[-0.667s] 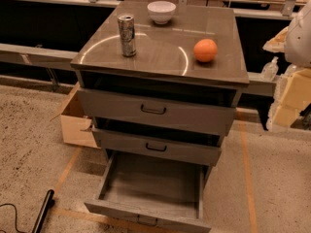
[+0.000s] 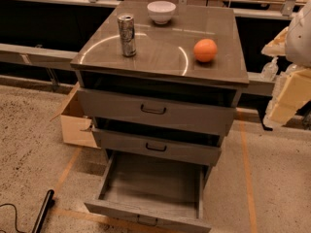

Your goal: Close bottom drawer

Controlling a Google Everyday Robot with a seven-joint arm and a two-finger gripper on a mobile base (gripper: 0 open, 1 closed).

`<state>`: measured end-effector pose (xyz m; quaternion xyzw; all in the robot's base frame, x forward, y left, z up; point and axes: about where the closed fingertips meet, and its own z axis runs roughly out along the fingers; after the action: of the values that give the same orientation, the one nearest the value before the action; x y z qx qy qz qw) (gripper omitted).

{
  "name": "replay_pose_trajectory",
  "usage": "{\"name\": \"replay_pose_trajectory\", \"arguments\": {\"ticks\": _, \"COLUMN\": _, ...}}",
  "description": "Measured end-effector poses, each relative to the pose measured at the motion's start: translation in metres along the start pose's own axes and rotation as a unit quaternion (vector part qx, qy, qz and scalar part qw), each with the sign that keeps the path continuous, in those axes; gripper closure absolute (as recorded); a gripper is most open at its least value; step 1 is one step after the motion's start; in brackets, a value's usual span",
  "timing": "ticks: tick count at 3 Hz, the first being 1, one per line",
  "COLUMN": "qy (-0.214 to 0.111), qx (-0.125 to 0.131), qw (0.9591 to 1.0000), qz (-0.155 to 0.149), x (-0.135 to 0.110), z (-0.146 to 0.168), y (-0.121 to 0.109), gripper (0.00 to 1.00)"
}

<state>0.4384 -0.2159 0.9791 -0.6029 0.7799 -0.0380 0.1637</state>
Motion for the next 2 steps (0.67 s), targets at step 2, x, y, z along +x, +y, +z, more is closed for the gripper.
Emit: {"name": "replay_pose_trajectory", "arguments": {"ticks": 2, "qy": 0.013, "qx": -0.012, "qw": 0.9980, "qz": 0.061, "x": 0.018, "z": 0.079, "y": 0.031, "gripper": 0.61}}
